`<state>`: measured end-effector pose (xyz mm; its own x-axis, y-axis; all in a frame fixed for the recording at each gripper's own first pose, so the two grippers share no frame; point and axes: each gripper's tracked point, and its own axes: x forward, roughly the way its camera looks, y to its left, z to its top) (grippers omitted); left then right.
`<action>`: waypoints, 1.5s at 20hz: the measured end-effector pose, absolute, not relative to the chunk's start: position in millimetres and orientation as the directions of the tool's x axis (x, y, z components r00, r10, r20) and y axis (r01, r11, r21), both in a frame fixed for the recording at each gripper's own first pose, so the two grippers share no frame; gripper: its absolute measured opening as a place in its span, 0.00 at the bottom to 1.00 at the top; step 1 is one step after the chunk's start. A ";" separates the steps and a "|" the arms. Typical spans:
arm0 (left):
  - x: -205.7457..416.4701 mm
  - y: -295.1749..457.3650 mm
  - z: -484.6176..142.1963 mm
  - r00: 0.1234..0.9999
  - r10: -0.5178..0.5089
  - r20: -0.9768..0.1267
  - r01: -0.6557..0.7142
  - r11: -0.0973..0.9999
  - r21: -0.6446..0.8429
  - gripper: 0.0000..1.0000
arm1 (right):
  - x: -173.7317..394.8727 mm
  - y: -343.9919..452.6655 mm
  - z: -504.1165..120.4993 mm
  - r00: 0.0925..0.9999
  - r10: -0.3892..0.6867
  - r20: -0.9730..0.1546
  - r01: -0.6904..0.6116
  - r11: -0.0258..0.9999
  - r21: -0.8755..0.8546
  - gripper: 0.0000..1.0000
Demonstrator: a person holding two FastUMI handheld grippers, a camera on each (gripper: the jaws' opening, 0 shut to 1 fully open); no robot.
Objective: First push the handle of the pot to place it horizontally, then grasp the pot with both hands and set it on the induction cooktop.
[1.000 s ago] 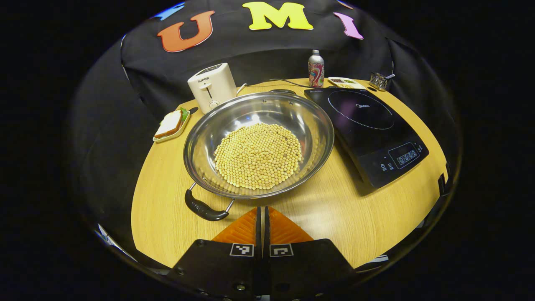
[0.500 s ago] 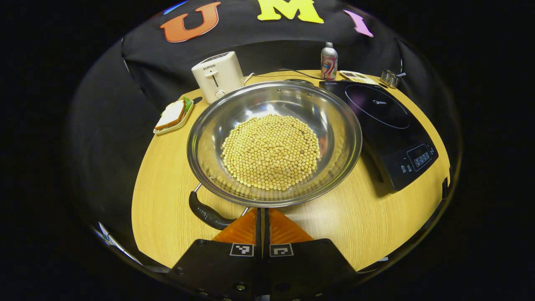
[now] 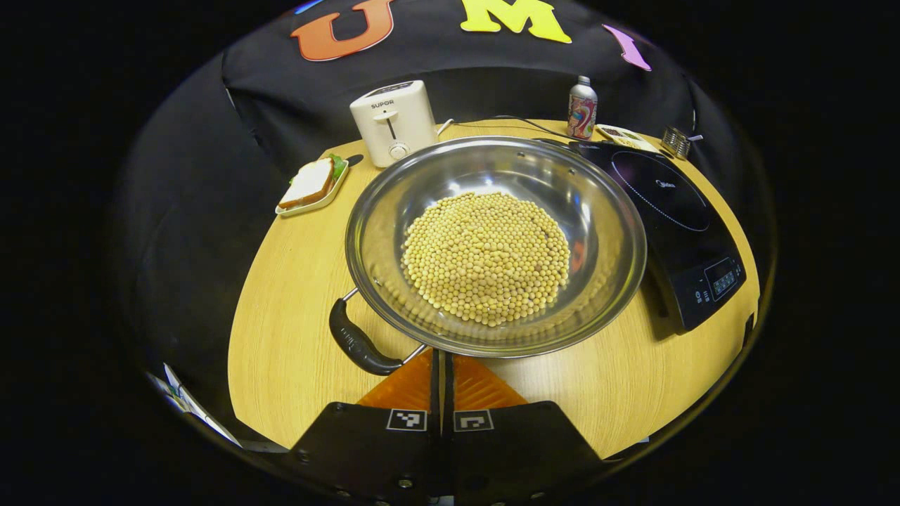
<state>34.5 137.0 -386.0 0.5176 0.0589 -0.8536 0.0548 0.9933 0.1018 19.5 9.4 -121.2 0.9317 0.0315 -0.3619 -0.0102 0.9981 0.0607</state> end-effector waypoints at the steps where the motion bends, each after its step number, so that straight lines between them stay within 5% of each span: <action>1: 34.9 140.2 -385.4 0.519 0.066 -0.852 0.049 0.993 0.107 0.00 | 19.2 9.1 -120.6 0.932 0.031 -0.361 -0.010 0.998 0.059 0.97; 2: 35.2 144.9 -385.3 0.517 0.075 -0.852 0.042 0.993 0.113 0.10 | 18.2 8.5 -120.0 0.933 0.031 -0.359 -0.011 0.998 0.058 0.97; 3: 36.8 149.5 -385.6 0.516 0.084 -0.853 0.032 0.993 0.117 0.00 | 17.3 8.2 -119.8 0.933 0.030 -0.358 -0.010 0.998 0.057 0.97; 4: 38.7 151.2 -385.7 0.518 0.084 -0.851 0.026 0.993 0.114 0.10 | 17.8 8.2 -118.5 0.933 0.030 -0.358 -0.011 0.998 0.056 0.97; 5: 40.4 153.1 -385.3 0.518 0.084 -0.851 0.019 0.994 0.110 0.00 | 18.2 8.4 -117.3 0.933 0.031 -0.358 -0.013 0.998 0.054 0.97; 6: 39.9 154.9 -385.2 0.518 0.086 -0.851 0.014 0.994 0.110 0.10 | 18.4 7.9 -116.5 0.934 0.030 -0.357 -0.013 0.999 0.052 0.97; 14: 50.7 173.4 -387.8 0.521 0.109 -0.847 -0.013 0.993 0.120 0.10 | 17.1 11.2 -112.2 0.934 0.036 -0.357 -0.027 0.999 0.032 0.97; 15: 52.0 177.1 -387.9 0.520 0.115 -0.846 -0.015 0.992 0.125 0.00 | 17.4 11.4 -113.7 0.933 0.036 -0.358 -0.027 0.999 0.031 0.97; 16: 53.1 181.5 -388.4 0.518 0.121 -0.847 -0.024 0.992 0.127 0.10 | 17.4 11.9 -113.5 0.933 0.036 -0.359 -0.027 0.999 0.031 0.97; 17: 55.9 184.7 -388.2 0.520 0.124 -0.845 -0.036 0.992 0.123 0.00 | 18.3 11.7 -113.3 0.932 0.036 -0.362 -0.026 0.999 0.032 0.97; 22: 62.4 198.5 -386.5 0.516 0.133 -0.846 -0.088 0.991 0.102 0.00 | 17.7 12.9 -113.4 0.930 0.029 -0.366 -0.022 0.999 0.023 0.97; 24: 67.1 203.1 -385.5 0.515 0.138 -0.846 -0.099 0.990 0.101 0.10 | 18.1 14.0 -111.9 0.930 0.026 -0.366 -0.022 1.000 0.017 0.97; 25: 69.1 204.0 -385.9 0.514 0.140 -0.846 -0.102 0.990 0.102 0.00 | 18.1 15.1 -112.1 0.931 0.026 -0.365 -0.022 1.000 0.015 0.97; 30: 77.9 215.0 -386.5 0.514 0.149 -0.845 -0.107 0.988 0.109 0.00 | 19.6 19.4 -108.0 0.930 0.023 -0.366 -0.023 1.000 0.007 0.97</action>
